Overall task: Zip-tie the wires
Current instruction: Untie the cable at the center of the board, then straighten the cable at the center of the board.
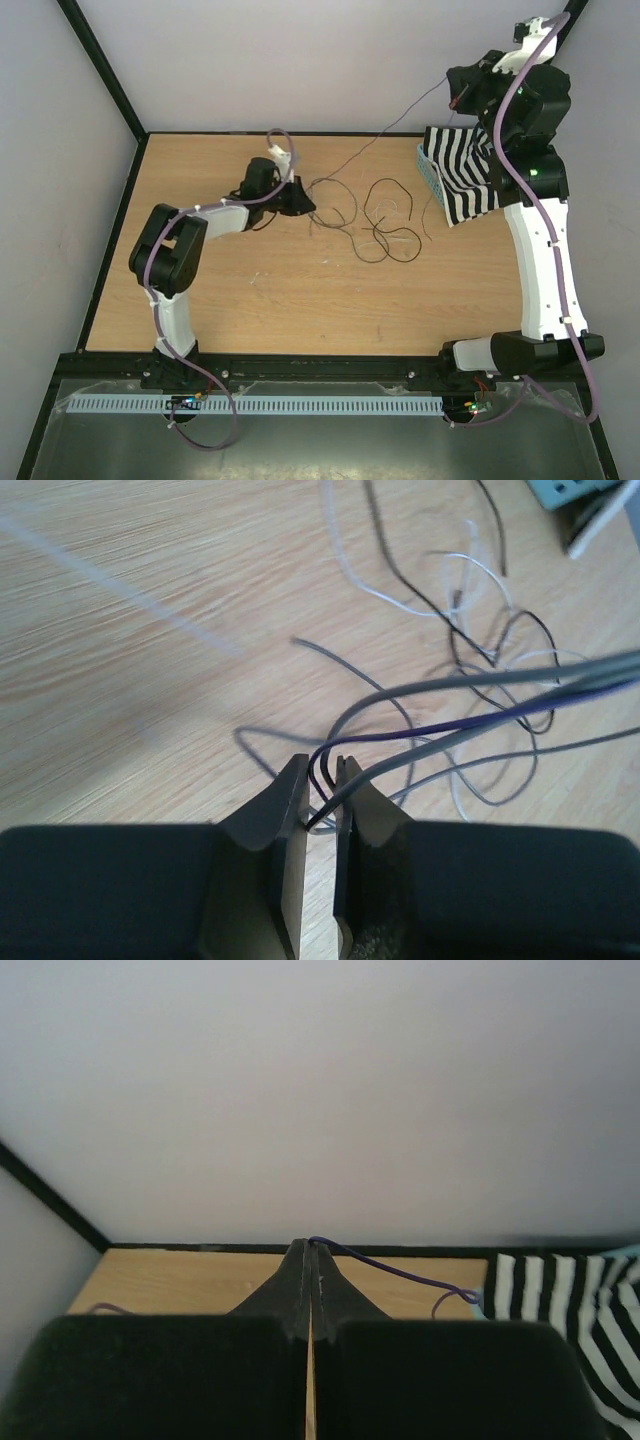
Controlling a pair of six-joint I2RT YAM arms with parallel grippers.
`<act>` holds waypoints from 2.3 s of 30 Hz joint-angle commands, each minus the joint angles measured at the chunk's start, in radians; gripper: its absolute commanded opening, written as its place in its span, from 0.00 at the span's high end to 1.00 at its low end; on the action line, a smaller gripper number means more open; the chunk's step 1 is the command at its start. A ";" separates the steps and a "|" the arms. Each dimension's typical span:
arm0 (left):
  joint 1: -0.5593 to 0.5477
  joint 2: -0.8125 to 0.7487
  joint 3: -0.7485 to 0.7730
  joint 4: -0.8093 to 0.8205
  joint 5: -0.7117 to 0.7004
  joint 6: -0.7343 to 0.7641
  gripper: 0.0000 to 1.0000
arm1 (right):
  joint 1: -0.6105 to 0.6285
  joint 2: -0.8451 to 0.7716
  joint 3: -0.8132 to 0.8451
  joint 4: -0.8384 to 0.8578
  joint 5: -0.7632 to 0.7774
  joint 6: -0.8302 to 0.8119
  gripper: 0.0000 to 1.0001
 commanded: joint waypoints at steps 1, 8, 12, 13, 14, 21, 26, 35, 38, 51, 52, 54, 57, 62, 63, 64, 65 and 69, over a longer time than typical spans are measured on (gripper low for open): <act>0.068 -0.048 -0.028 0.013 0.001 -0.062 0.80 | -0.005 -0.027 -0.007 -0.017 0.158 -0.061 1.00; 0.158 -0.028 -0.028 0.010 -0.032 -0.111 0.78 | -0.006 -0.040 0.011 -0.079 0.331 -0.132 1.00; 0.208 -0.018 -0.015 0.010 -0.040 -0.127 0.79 | -0.006 -0.058 0.032 -0.107 0.438 -0.187 1.00; 0.216 -0.017 -0.011 0.010 -0.045 -0.130 0.80 | -0.005 -0.065 0.032 -0.113 0.462 -0.195 1.00; 0.226 -0.015 -0.005 0.009 -0.051 -0.132 0.82 | -0.005 -0.071 0.031 -0.118 0.479 -0.202 1.00; 0.305 -0.007 0.033 -0.045 -0.089 -0.150 0.85 | -0.005 -0.114 0.005 -0.162 0.673 -0.269 1.00; 0.349 -0.022 0.044 -0.047 -0.042 -0.177 0.88 | -0.006 -0.142 -0.034 -0.159 0.520 -0.239 1.00; 0.270 -0.071 0.058 -0.047 0.028 -0.156 0.80 | -0.005 -0.113 0.015 -0.111 -0.093 -0.075 1.00; 0.275 -0.155 0.025 -0.046 0.036 -0.143 0.74 | -0.005 -0.106 0.072 -0.098 -0.204 -0.020 1.00; 0.277 -0.609 -0.184 -0.046 0.143 -0.275 0.30 | -0.004 -0.066 0.041 0.158 -0.493 0.285 1.00; 0.273 -0.632 -0.223 -0.047 0.149 -0.323 0.30 | -0.004 -0.065 0.039 0.171 -0.495 0.292 1.00; 0.266 -0.677 -0.303 -0.047 0.150 -0.406 0.30 | -0.004 -0.063 0.036 0.186 -0.502 0.303 1.00; 0.243 -0.734 -0.396 -0.046 0.150 -0.493 0.30 | -0.004 -0.058 0.036 0.194 -0.525 0.313 1.00; 0.137 -0.821 -0.435 -0.048 0.164 -0.371 0.21 | -0.004 -0.078 0.013 0.205 -0.545 0.335 1.00; 0.114 -0.836 -0.447 -0.048 0.150 -0.354 0.19 | -0.004 -0.083 0.009 0.205 -0.545 0.335 1.00; 0.095 -0.852 -0.460 -0.050 0.133 -0.353 0.17 | -0.004 -0.089 0.008 0.205 -0.545 0.337 1.00; 0.079 -0.863 -0.475 -0.049 0.111 -0.362 0.16 | -0.005 -0.094 0.008 0.205 -0.545 0.338 1.00; 0.009 -0.869 -0.512 -0.048 0.055 -0.429 0.14 | -0.003 -0.116 -0.003 0.206 -0.538 0.344 1.00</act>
